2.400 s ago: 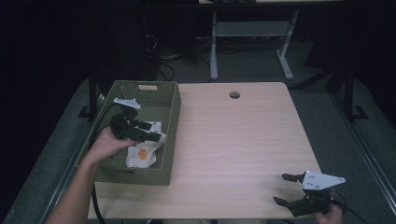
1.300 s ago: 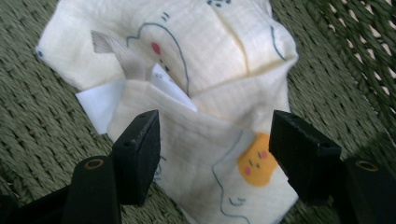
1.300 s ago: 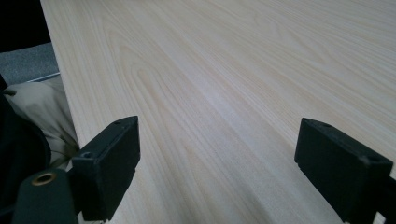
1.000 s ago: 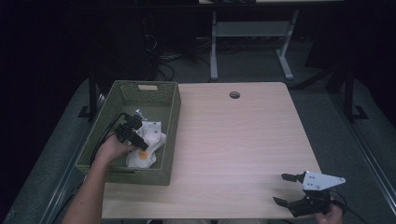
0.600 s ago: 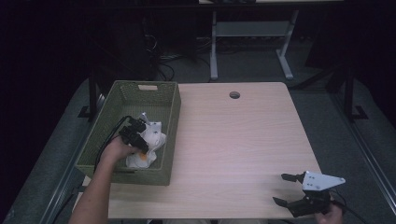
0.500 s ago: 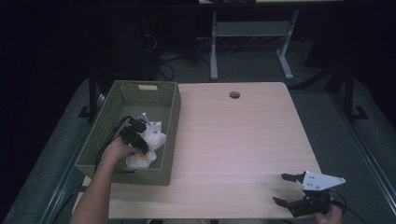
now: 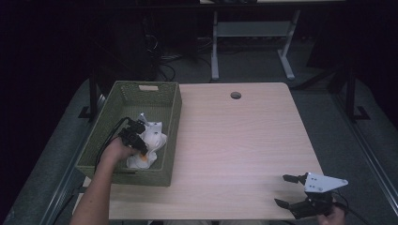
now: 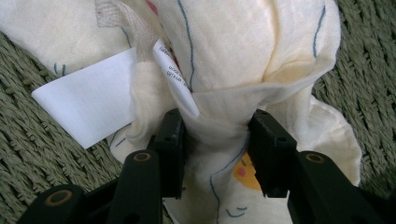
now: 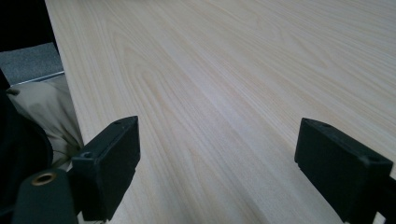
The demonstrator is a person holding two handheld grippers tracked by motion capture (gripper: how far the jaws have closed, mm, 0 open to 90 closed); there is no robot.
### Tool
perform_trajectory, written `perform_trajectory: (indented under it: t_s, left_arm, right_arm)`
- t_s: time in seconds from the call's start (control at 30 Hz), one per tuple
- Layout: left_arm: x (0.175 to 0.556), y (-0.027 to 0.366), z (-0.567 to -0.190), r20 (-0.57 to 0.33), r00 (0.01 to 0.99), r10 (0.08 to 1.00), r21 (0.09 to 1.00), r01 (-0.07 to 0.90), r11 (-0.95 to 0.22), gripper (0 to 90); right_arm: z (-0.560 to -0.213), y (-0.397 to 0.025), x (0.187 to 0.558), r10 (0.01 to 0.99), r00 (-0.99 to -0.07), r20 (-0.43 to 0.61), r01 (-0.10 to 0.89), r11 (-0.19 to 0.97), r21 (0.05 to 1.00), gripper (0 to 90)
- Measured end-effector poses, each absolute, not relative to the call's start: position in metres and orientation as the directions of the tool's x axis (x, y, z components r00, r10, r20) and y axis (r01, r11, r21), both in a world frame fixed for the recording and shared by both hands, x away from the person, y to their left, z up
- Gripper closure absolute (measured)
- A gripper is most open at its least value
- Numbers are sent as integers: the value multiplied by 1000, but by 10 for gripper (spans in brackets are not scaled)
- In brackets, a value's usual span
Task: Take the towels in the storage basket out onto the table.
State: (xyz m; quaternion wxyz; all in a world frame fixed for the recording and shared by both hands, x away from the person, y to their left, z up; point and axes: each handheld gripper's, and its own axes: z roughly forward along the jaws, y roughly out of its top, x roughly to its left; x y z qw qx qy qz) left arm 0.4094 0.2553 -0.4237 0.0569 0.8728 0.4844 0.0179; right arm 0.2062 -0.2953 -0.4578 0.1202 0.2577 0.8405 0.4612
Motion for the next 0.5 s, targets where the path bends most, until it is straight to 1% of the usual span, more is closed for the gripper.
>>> perform_trajectory:
  t_s: [0.13,0.4,0.5]
  left_arm:
    - [411,252,-423,-14,541,841,93,838,-538,638]
    - [413,255,-424,-38,524,851,99,850,-518,656]
    - [413,254,-424,-34,515,856,95,855,-510,661]
  right_arm:
    - [-458,-295,206,541,-841,31,317,446,837,138]
    - [-459,-295,206,539,-842,32,317,445,837,138]
    - [-459,-294,206,542,-840,34,321,445,836,138]
